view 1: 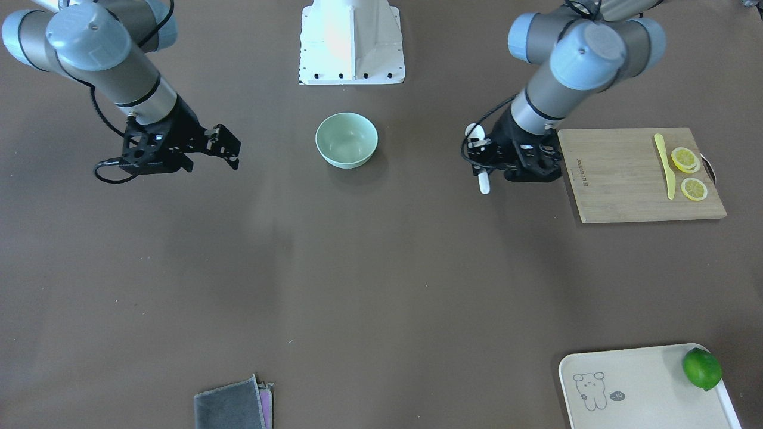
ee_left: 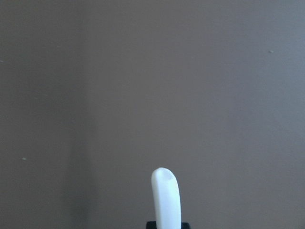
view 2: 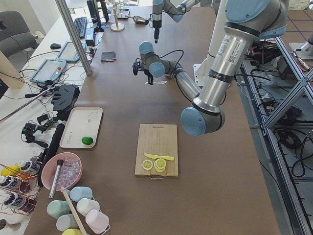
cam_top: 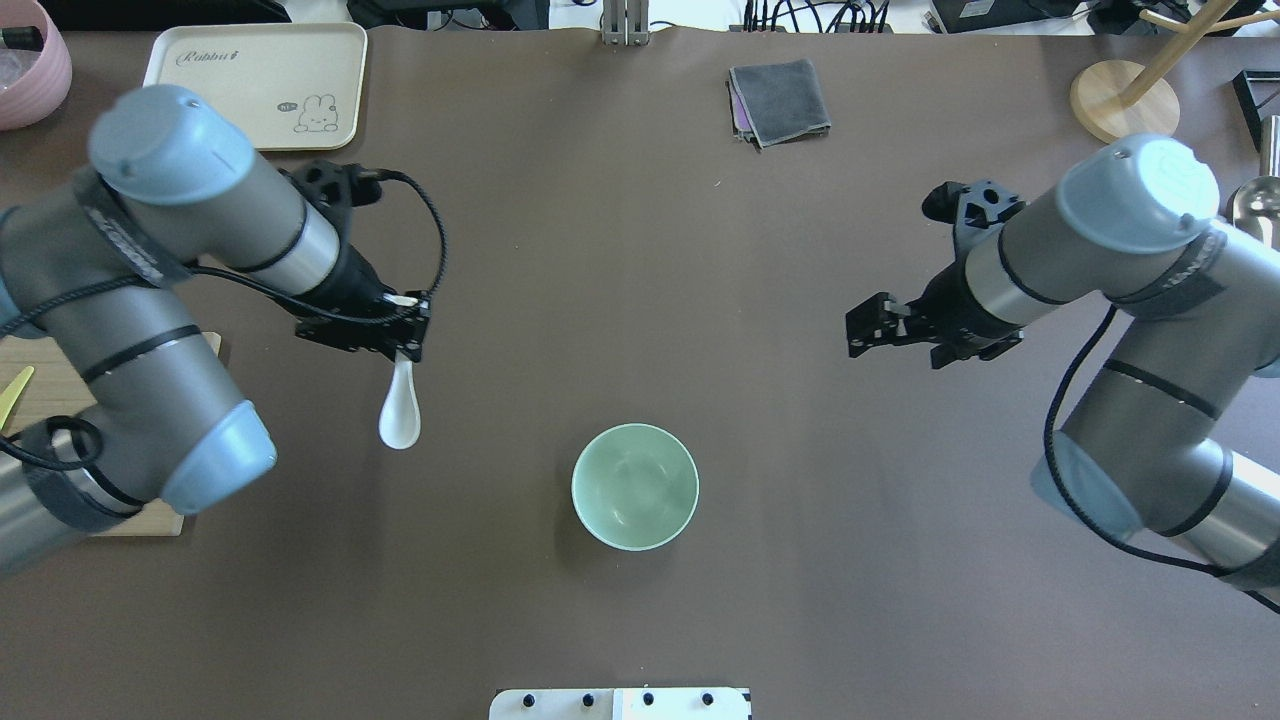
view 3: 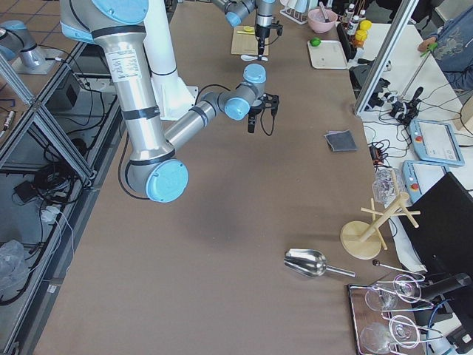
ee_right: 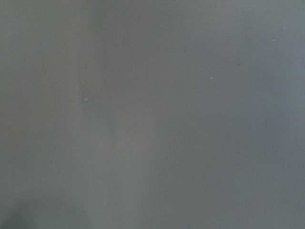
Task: Place spoon in bowl
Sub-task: 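Carry the white spoon with the left gripper and lower it into the bowl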
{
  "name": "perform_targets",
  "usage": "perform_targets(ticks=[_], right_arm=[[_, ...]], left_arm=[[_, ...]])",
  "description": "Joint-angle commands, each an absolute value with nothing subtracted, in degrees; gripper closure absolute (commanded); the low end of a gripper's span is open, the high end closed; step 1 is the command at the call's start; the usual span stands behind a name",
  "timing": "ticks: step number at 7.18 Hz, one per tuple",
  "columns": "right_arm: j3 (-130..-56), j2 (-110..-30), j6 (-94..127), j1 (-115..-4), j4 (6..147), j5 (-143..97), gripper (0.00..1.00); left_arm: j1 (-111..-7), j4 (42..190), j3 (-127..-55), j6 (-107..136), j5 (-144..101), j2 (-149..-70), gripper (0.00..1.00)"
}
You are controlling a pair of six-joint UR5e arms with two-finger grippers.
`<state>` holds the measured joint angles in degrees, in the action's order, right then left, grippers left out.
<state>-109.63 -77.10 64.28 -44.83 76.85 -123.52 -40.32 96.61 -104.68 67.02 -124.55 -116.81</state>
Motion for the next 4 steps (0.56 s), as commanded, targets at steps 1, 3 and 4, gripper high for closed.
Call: perform_targets(ticks=[1, 3, 4], right_arm=[[-109.25, -84.61, 51.22, -53.84, 76.99, -128.65, 0.0], [-108.64, -89.36, 43.27, -58.69, 76.99, -130.08, 0.0], [-108.63, -90.6, 42.29, -59.49, 76.99, -130.17, 0.0]], left_arm=[[-30.88, 96.06, -101.72, 74.86, -117.01, -125.56, 1.0], [-27.36, 96.15, -96.52, 75.76, -112.97, -130.68, 1.0], [-26.64, 96.33, -96.33, 75.67, -112.59, -130.69, 1.0]])
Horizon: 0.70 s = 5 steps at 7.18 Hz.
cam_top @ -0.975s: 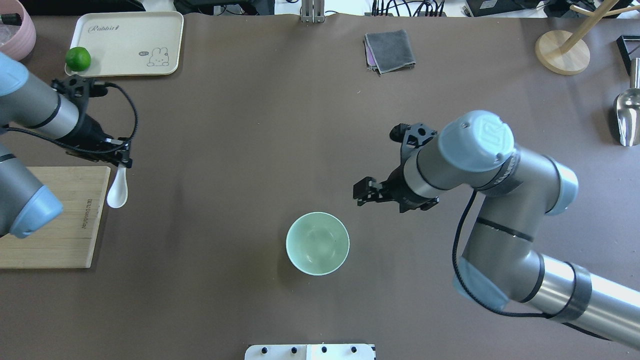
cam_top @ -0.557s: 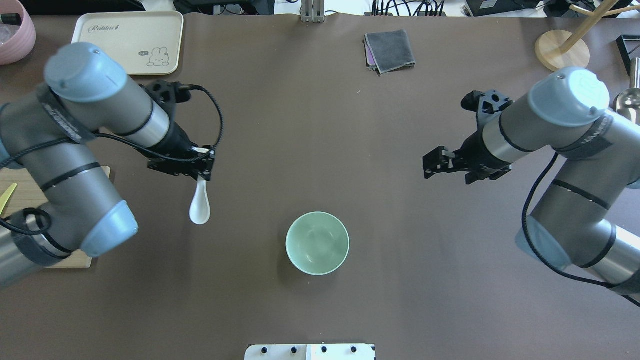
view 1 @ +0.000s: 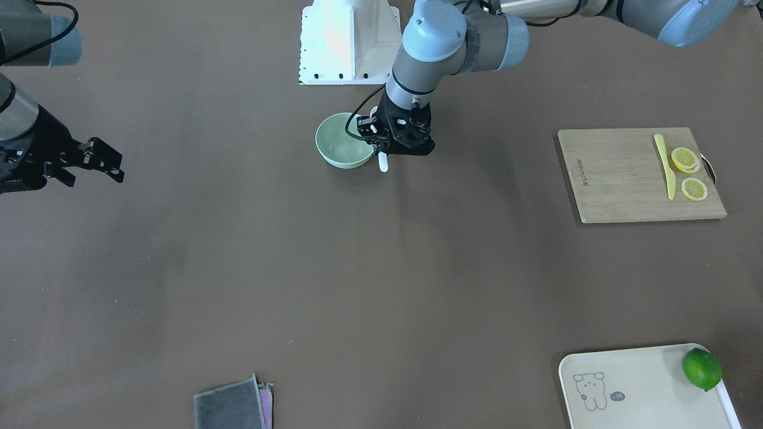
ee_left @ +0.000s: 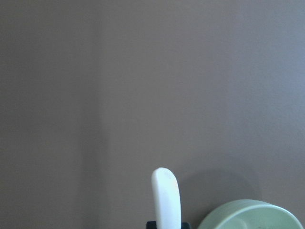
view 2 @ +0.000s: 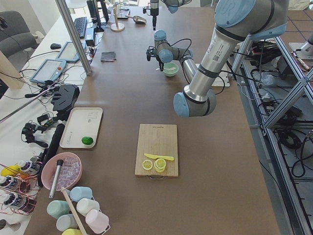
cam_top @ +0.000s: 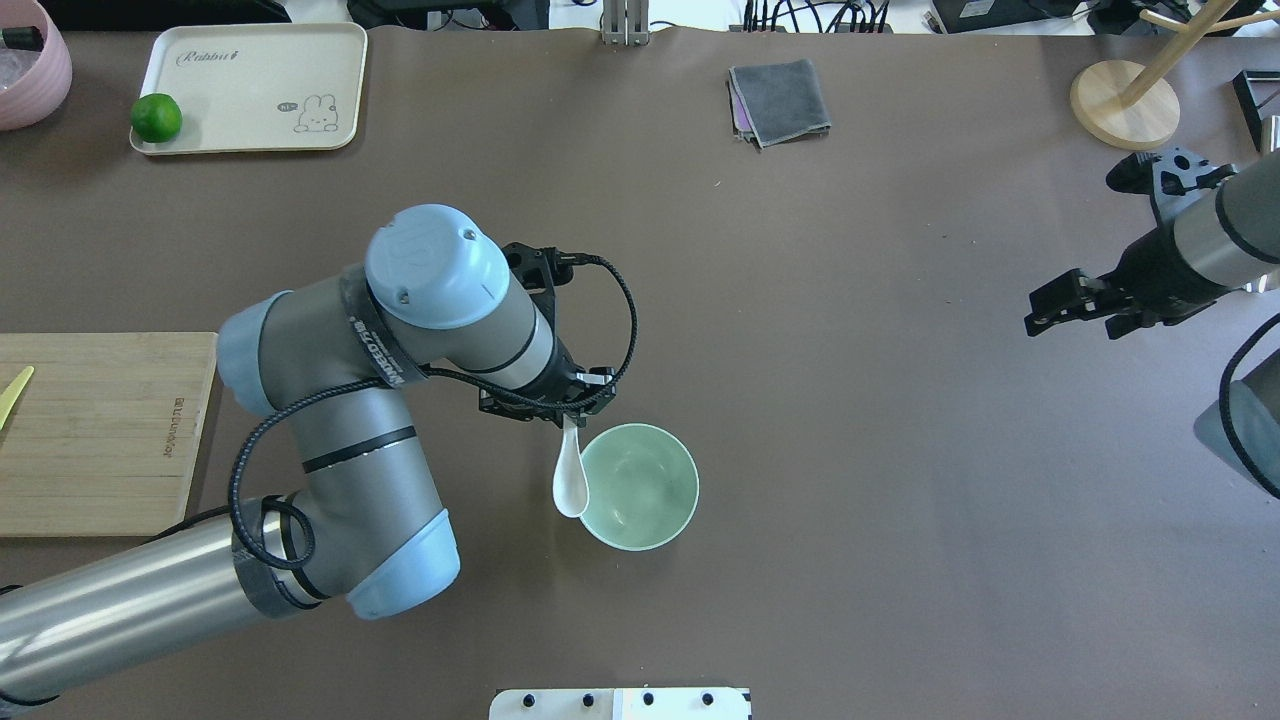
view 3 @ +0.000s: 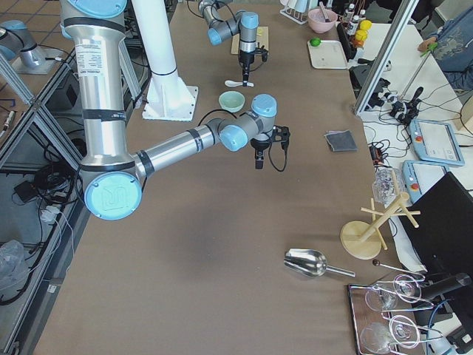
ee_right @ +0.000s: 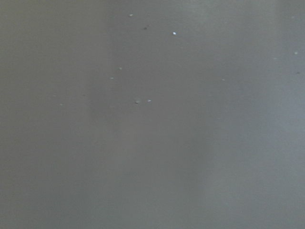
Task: Place spoon in bowl
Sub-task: 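Carry the white spoon with the left gripper and lower it into the bowl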
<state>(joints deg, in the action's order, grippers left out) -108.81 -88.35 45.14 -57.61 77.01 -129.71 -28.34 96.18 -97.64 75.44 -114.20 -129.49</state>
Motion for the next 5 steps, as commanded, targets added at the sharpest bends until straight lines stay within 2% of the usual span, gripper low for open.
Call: perform_targets(ticks=[1, 3, 4, 5], right_arm=[[-108.63, -91.22, 42.28, -59.76, 76.99, -130.17, 0.0], [-108.63, -92.1, 42.19, -59.85, 76.82, -130.17, 0.0], [-108.63, -92.28, 42.27, -60.03, 76.82, -130.17, 0.0], [-108.63, -92.55, 42.19, -60.2, 76.82, -130.17, 0.0]], left_arm=[[-26.54, 96.59, -96.24, 75.67, -112.59, -130.78, 1.0], [-25.84, 96.68, -96.15, 76.81, -112.41, -131.83, 0.99], [-25.49, 96.77, -95.2, 76.82, -112.15, -132.79, 0.17], [-25.4, 96.77, -95.1, 76.9, -110.41, -133.06, 0.03]])
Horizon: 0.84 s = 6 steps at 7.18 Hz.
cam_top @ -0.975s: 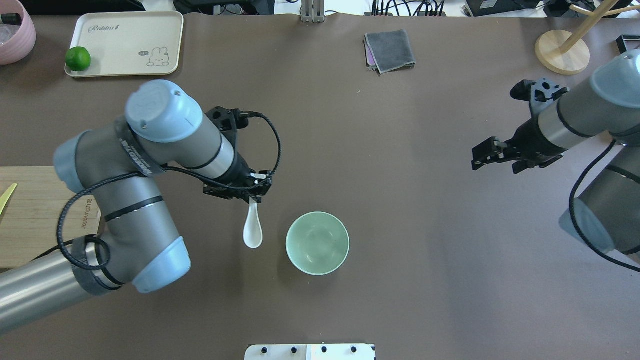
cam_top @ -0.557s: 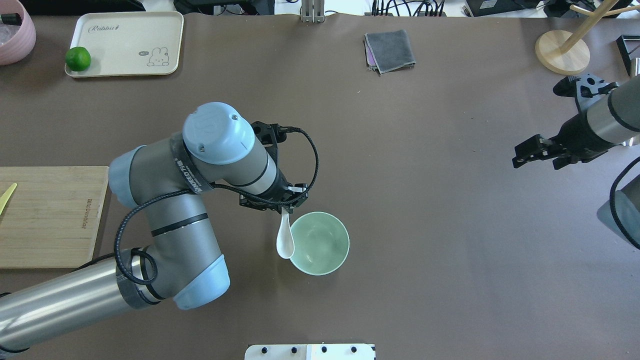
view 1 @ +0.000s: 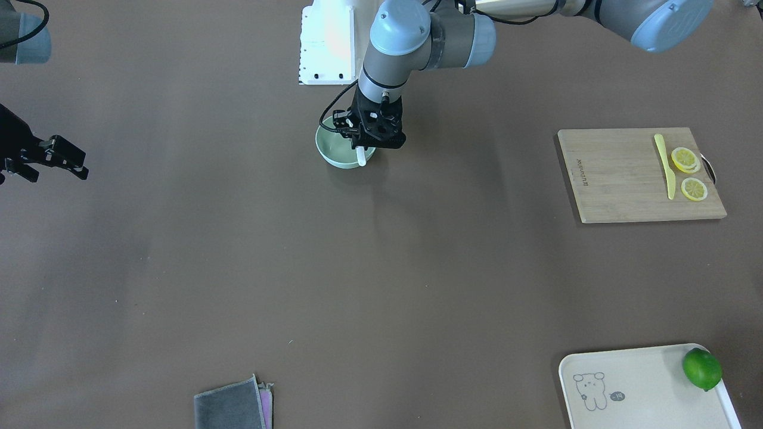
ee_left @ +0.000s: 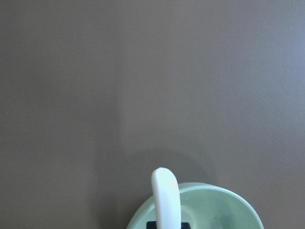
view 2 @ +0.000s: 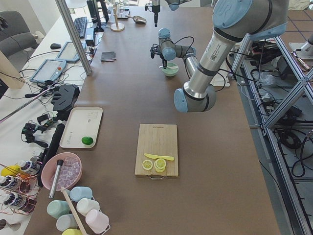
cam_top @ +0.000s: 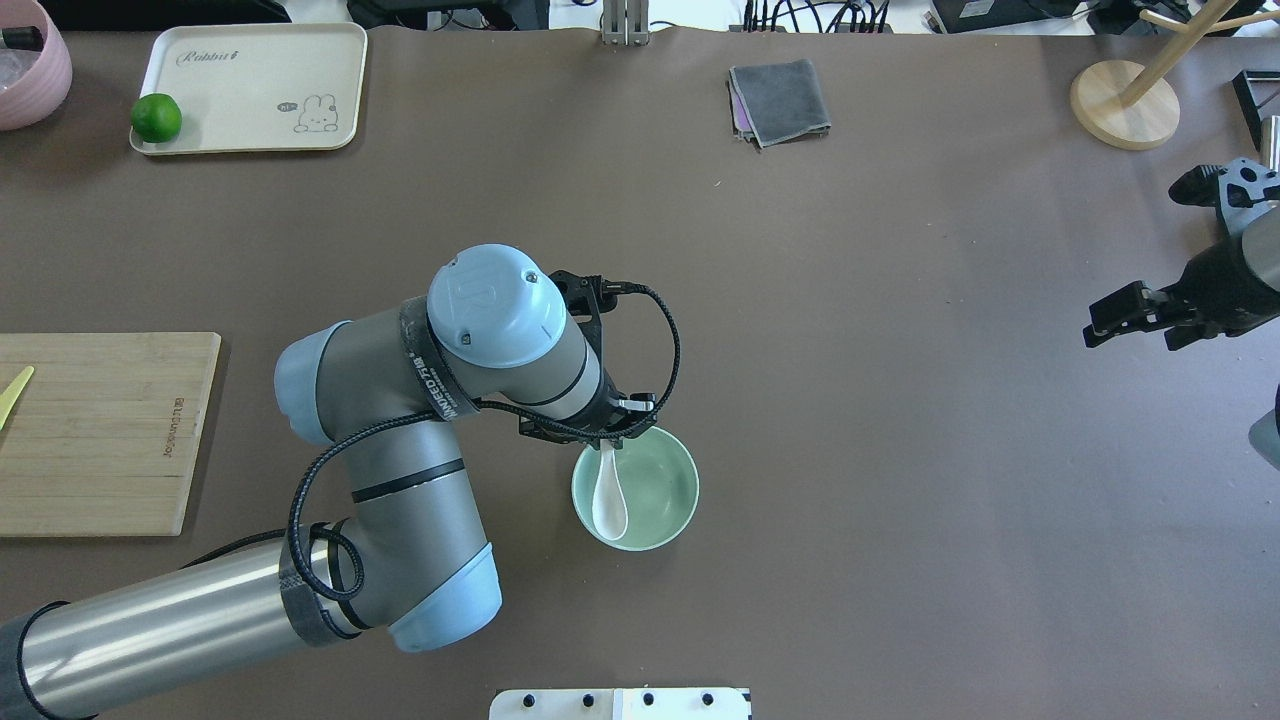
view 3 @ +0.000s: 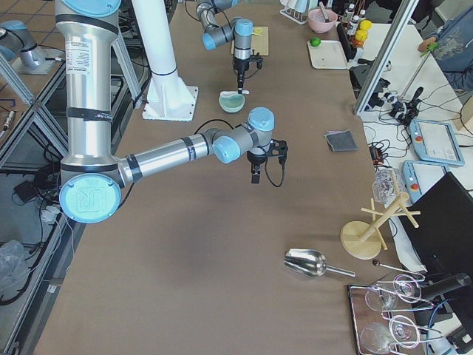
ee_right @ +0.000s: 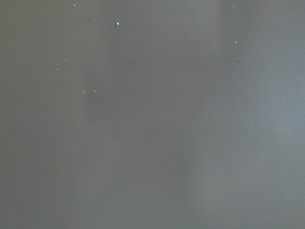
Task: Place spoon in bowl
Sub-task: 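Carry the white spoon with the left gripper and lower it into the bowl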
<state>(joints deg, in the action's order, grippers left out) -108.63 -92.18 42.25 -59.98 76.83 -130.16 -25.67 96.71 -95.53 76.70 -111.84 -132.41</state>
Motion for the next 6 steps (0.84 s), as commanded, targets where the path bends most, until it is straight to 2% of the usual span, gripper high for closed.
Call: perform_targets(ticks=[1, 2, 4, 6], right_arm=[[-108.72, -92.64, 42.19, -60.21, 76.73, -130.17, 0.0], [-108.89, -92.64, 42.19, -60.64, 76.82, -130.34, 0.0], [-108.64, -93.16, 40.62, -62.83, 76.9, -131.65, 0.0], [-107.41, -94.3, 33.43, -66.61, 77.86, -132.36, 0.0]], left_arm=[[-25.4, 96.68, -95.36, 76.9, -110.3, -132.81, 0.02], [-25.57, 96.24, -96.67, 76.9, -110.22, -132.37, 0.02], [-27.58, 95.89, -102.71, 75.16, -110.56, -125.81, 0.02], [-33.11, 85.84, -109.22, 61.61, -112.15, -121.48, 0.02]])
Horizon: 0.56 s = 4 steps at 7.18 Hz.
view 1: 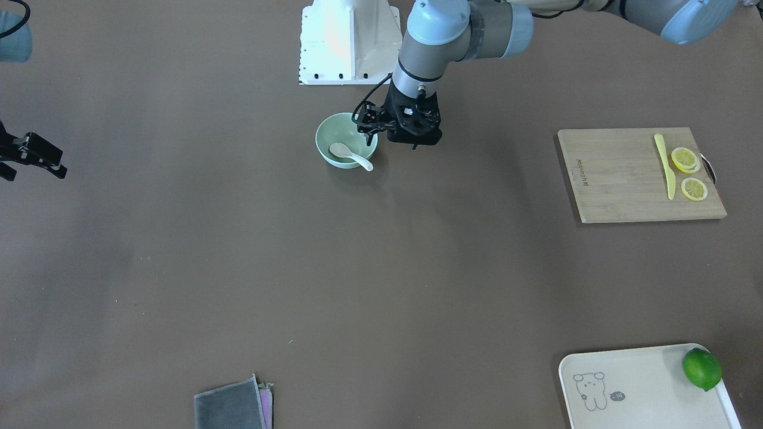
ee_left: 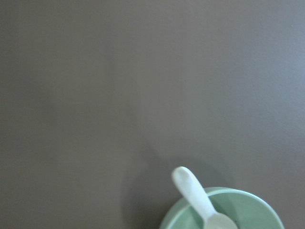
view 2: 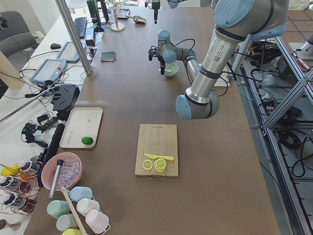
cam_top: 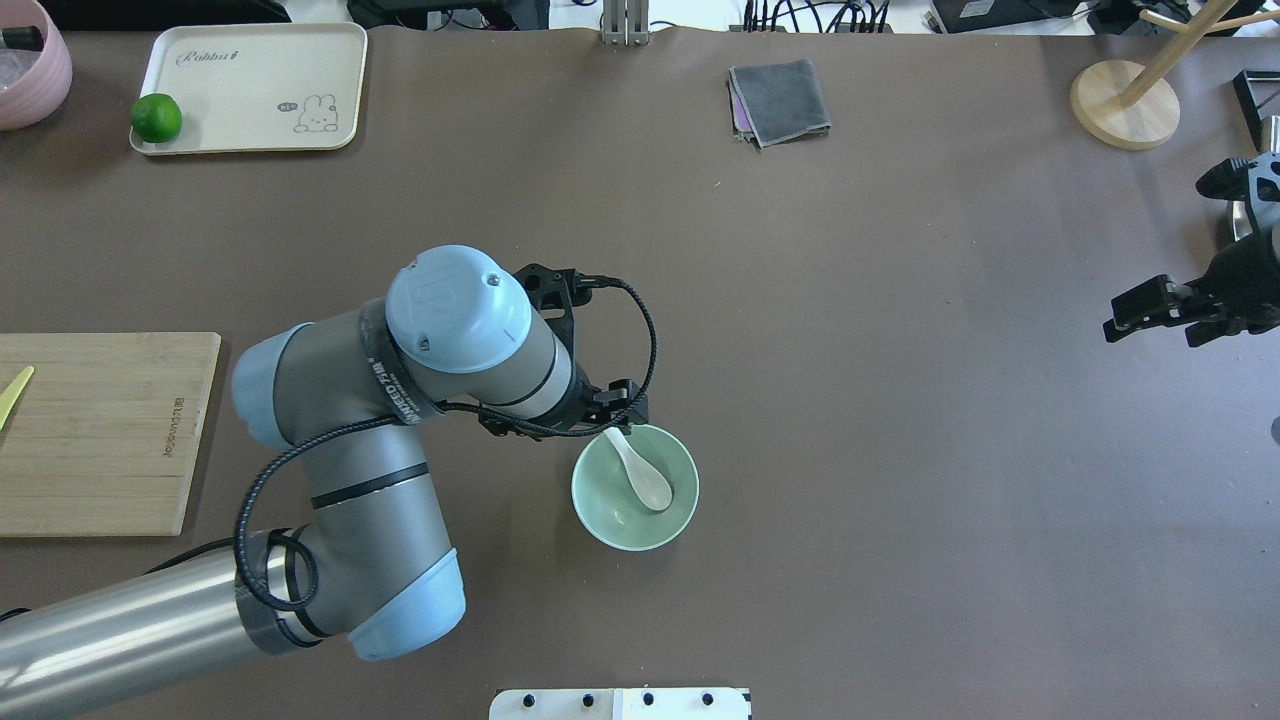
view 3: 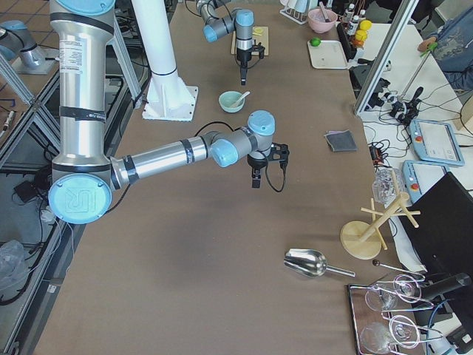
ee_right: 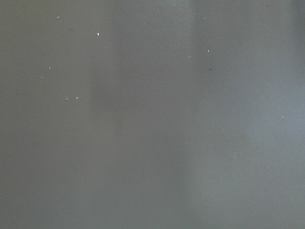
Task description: Place spoon in bowl
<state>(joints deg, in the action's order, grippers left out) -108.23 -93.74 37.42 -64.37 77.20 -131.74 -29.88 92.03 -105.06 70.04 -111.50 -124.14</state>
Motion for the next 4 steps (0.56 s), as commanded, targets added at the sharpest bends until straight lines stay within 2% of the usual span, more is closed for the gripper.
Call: perform_targets(ticks=[1, 2, 4], right_arm=[[-106.53, -94.22, 31.83, -67.84, 77.96, -132.62, 0.0], [-106.44, -94.22, 31.64, -68.72, 77.96, -132.8, 0.0], [-105.82, -94.13, 31.55, -71.18, 79.18, -133.94, 0.0]], left_arm=[[-37.49, 83.69, -112.38, 53.0, -112.58, -117.03, 0.02], [-42.49, 83.76, -115.2, 44.3, -116.85, -110.54, 0.02], [-55.49, 83.93, -116.1, 24.53, -125.13, -100.86, 0.02]])
